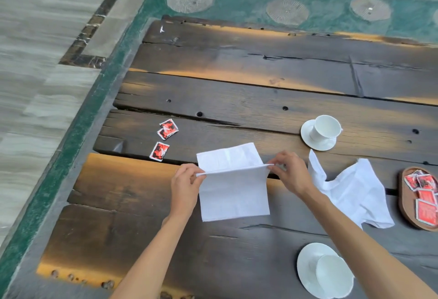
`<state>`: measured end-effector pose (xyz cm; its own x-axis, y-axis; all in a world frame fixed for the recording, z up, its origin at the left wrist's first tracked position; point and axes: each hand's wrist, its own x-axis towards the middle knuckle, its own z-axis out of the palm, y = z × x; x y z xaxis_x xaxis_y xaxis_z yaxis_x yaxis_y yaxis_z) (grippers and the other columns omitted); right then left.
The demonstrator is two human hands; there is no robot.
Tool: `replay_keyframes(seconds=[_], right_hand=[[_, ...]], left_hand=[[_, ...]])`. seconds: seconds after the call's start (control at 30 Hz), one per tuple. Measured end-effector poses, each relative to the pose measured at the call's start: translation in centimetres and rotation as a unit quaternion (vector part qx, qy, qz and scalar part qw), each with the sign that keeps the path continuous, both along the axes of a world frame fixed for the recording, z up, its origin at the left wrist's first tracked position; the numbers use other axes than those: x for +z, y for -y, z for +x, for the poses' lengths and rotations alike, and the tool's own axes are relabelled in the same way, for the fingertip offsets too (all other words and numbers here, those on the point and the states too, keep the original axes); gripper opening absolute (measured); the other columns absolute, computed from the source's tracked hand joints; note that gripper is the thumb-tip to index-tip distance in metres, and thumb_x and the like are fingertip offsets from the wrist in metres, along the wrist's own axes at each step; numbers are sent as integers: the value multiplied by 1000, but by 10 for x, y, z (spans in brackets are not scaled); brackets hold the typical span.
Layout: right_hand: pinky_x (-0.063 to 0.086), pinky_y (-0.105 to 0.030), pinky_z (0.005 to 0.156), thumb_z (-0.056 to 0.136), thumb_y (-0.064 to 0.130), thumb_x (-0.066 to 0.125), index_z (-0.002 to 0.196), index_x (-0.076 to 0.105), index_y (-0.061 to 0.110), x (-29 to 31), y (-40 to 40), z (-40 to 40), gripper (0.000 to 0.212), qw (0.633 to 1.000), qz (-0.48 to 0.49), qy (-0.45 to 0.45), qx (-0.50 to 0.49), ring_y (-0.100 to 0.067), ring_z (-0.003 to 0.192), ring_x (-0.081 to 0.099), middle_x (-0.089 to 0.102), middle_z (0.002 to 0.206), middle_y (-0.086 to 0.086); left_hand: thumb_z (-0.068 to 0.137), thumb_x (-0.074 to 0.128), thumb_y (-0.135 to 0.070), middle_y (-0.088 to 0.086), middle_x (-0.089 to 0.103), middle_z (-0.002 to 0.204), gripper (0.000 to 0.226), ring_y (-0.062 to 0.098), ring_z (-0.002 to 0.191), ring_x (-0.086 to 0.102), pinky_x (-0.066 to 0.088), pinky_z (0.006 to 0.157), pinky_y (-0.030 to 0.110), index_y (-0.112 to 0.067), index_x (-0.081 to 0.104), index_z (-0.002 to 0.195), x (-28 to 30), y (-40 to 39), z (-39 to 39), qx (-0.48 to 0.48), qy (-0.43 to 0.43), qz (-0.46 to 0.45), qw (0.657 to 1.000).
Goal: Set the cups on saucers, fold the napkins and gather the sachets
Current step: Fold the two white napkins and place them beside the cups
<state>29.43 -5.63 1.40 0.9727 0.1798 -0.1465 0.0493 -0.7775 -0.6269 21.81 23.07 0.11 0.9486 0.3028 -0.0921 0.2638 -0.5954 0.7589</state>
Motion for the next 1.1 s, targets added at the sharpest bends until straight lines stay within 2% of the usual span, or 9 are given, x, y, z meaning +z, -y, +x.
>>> replay_keyframes(seconds=[0.13, 0.2, 0.3, 0.43, 0.53, 0.73, 0.8, 0.9, 1.1], right_hand=[[36, -25, 70, 86, 15, 69, 88, 72, 15, 25, -3, 11, 3, 999, 31, 34, -18, -13, 74, 55, 65, 88, 4], [43, -30, 68, 86, 15, 68, 88, 71, 16, 37, -6, 15, 4, 997, 43, 53, -33, -14, 70, 56, 66, 85, 3], [50, -34, 69, 88, 15, 67, 94, 71, 11, 52, -9, 17, 9, 993, 75, 66, -55, -15, 68, 57, 65, 81, 6], [46, -24, 68, 88, 16, 67, 92, 72, 16, 63, -5, 12, 6, 990, 92, 92, -55, -8, 71, 62, 66, 76, 14], [49, -25, 67, 88, 12, 66, 91, 72, 17, 63, -2, 2, 8, 992, 94, 82, -37, -4, 68, 61, 65, 75, 18], [48, -22, 63, 88, 14, 66, 86, 67, 28, 57, 9, -14, 15, 996, 88, 34, -11, -4, 64, 62, 67, 70, 13], [51, -28, 65, 88, 14, 65, 85, 66, 29, 56, 12, -16, 16, 996, 91, 15, -13, -5, 62, 65, 70, 70, 7], [55, -33, 71, 89, 11, 63, 86, 67, 26, 60, 15, -13, 16, 993, 116, 6, -31, -9, 66, 69, 72, 68, 5], [56, -24, 80, 88, 7, 65, 89, 69, 20, 64, 13, -4, 14, 983, 162, 28, -76, -5, 78, 72, 74, 79, 7]], left_hand=[[84, 70, -11, -16, 61, 81, 7, 11, 85, 54, 40, 71, 21, -17, 73, 86, 29, -1, 21, -4, 27, 15, 1000], [84, 69, -11, -15, 60, 78, 10, 3, 76, 53, 37, 70, 14, -20, 72, 84, 40, -2, 29, 4, 37, 8, 999], [85, 68, -13, -14, 61, 78, 9, -4, 78, 53, 34, 70, 5, -22, 71, 85, 54, -5, 36, 6, 60, 6, 998], [84, 70, -12, -12, 65, 80, 10, -1, 76, 53, 36, 68, 6, -22, 72, 83, 64, -6, 33, 13, 96, -23, 995], [83, 70, -11, -8, 66, 78, 12, 1, 72, 53, 37, 65, 8, -23, 72, 82, 61, -5, 22, 15, 88, -44, 995], [84, 70, -14, -2, 62, 72, 11, 6, 69, 52, 37, 61, 12, -25, 71, 82, 54, -7, 4, -10, 60, -43, 997], [84, 71, -16, -3, 63, 69, 11, 7, 65, 51, 38, 61, 15, -27, 70, 80, 55, -8, 3, -18, 46, -56, 997], [84, 71, -15, -5, 63, 61, 13, 4, 56, 55, 40, 59, 12, -27, 69, 79, 59, -7, 9, -15, 26, -81, 996], [83, 70, -8, -8, 72, 80, 10, 3, 75, 66, 51, 73, 16, -18, 72, 84, 69, -2, 27, -18, 63, -86, 994]])
